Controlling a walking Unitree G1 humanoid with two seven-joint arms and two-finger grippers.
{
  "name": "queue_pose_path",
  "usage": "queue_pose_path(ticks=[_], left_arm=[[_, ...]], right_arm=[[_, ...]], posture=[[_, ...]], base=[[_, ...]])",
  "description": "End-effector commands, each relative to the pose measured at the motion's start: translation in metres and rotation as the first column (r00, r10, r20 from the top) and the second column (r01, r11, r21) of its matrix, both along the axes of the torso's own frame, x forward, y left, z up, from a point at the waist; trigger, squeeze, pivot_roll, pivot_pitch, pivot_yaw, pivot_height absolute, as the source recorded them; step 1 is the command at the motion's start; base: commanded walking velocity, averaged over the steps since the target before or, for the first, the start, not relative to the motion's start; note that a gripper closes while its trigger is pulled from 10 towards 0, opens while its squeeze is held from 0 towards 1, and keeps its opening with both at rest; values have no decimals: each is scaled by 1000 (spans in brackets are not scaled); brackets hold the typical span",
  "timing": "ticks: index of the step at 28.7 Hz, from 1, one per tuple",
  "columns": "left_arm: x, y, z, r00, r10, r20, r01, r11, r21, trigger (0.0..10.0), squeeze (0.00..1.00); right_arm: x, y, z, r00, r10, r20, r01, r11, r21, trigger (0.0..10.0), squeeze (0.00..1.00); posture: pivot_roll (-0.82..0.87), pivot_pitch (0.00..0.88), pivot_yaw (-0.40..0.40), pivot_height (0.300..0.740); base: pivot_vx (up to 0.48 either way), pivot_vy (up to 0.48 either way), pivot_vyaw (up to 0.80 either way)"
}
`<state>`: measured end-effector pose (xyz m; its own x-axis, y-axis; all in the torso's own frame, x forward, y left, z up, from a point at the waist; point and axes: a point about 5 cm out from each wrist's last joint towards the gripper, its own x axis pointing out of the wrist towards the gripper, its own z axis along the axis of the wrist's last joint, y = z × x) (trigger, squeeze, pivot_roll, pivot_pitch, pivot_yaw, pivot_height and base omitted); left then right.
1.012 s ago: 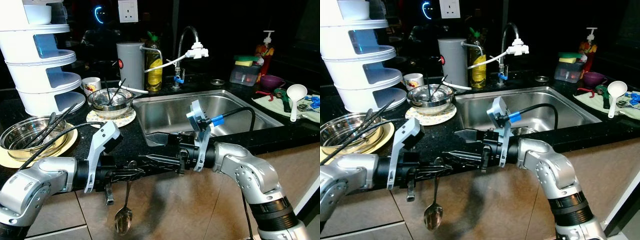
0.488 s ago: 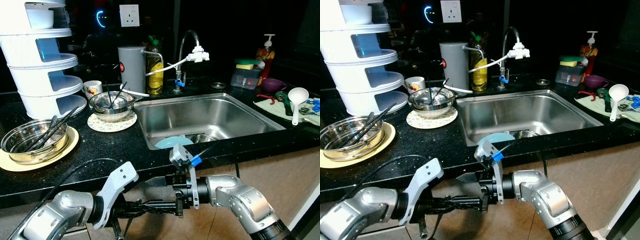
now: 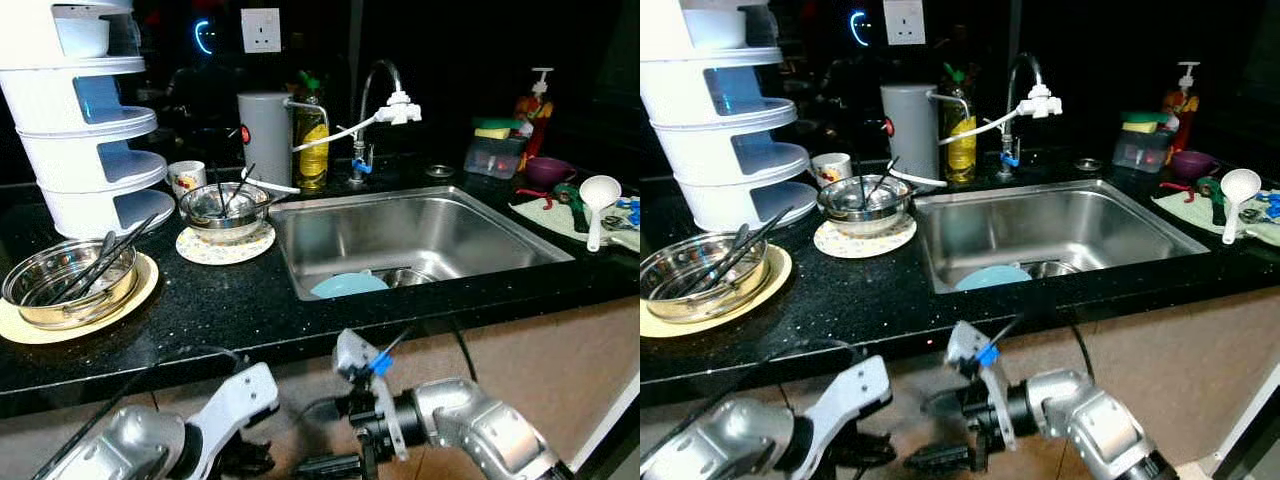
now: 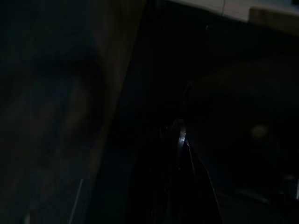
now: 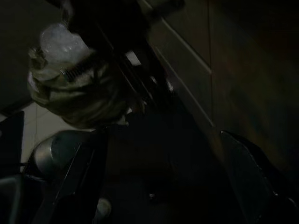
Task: Kitchen organization
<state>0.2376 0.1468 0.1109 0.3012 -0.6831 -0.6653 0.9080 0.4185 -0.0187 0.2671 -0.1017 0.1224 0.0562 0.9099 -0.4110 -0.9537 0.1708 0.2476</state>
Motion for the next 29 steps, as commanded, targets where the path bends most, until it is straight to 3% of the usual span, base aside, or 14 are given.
queue_pose_path(ticks=[1,5,7,18,21,22,25,27,29], left_arm=[[-3,9,-17,999,31,-19,-30,997,70,0,0],[-3,12,-30,996,82,-16,-81,993,91,0,0],[-4,14,-53,981,193,-32,-189,977,101,0,0],[-9,22,-93,941,337,-1,-331,925,185,0,0],[-7,27,-108,900,433,49,-434,884,174,0,0],[-7,27,-108,900,433,49,-434,884,174,0,0],[-4,32,-117,831,547,101,-556,820,135,0,0],[-5,34,-119,814,571,104,-580,804,129,0,0],[-5,38,-128,747,658,95,-665,741,91,0,0]], right_arm=[[-1,-2,-19,999,-36,-11,35,997,-62,10000,0],[2,-4,-31,995,-98,-17,96,991,-90,10000,0],[5,-5,-50,979,-201,-31,196,973,-120,10000,0],[3,-11,-86,938,-341,-53,326,926,-187,10000,0],[6,-16,-101,885,-462,-51,443,871,-211,10000,0],[6,-16,-101,885,-462,-51,443,871,-211,10000,0],[8,-22,-113,819,-571,-56,548,808,-217,10000,0],[8,-23,-116,803,-593,-59,570,793,-216,10000,0],[7,-29,-125,729,-682,-57,656,720,-224,10000,0]], posture=[[18,161,-50,740],[24,169,-48,740],[25,171,-48,740],[24,174,-48,740],[25,172,-50,740],[25,172,-50,740],[26,169,-50,740],[26,169,-50,740],[24,165,-50,740]], base=[[0,0,0],[0,0,0],[0,0,0],[0,0,0],[0,0,0],[0,0,0],[0,0,0],[0,0,0],[0,0,0]])
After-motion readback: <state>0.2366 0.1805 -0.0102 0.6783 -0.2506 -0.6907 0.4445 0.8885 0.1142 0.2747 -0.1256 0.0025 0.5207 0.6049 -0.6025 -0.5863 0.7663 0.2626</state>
